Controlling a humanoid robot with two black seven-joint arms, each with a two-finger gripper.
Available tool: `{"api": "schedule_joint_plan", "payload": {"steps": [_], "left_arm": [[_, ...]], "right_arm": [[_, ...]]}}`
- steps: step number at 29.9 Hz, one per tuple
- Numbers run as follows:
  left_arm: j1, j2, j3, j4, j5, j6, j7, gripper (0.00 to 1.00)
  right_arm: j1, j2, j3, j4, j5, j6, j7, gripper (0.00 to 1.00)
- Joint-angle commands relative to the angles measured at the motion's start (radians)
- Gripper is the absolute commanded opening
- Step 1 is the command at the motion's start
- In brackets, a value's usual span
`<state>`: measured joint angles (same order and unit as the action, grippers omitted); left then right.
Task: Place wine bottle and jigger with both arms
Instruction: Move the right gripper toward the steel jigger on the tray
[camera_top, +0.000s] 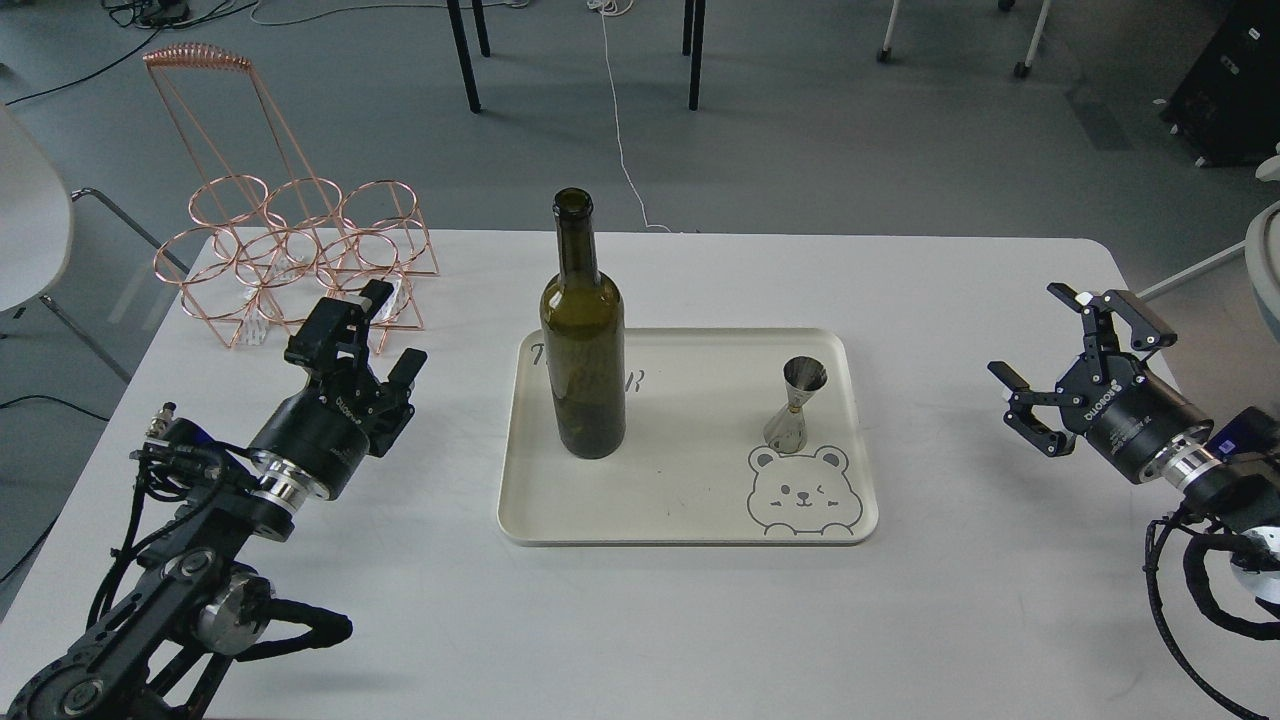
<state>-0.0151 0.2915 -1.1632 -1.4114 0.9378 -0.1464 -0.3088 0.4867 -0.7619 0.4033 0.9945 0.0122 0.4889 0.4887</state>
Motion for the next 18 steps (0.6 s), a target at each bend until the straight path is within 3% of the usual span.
{"api": "schedule_joint_plan", "payload": {"steps": [1,12,18], "left_arm": [[0.018,0.000,0.010,-0.006,0.004,-0.004,-0.053,0.98],[0.011,0.029,-0.009,0.005,-0.002,0.007,-0.085,0.98],[0.006,0.075,-0.006,0.003,-0.010,-0.002,-0.167,0.98]], "right_arm": [[0.000,-0.014,0.009,0.001,0.000,0.000,0.000,0.99],[0.004,-0.019,0.054,0.015,-0.047,0.000,0.000,0.99],[0.007,-0.085,0.084,0.142,-0.534,0.000,0.000,0.99]]}}
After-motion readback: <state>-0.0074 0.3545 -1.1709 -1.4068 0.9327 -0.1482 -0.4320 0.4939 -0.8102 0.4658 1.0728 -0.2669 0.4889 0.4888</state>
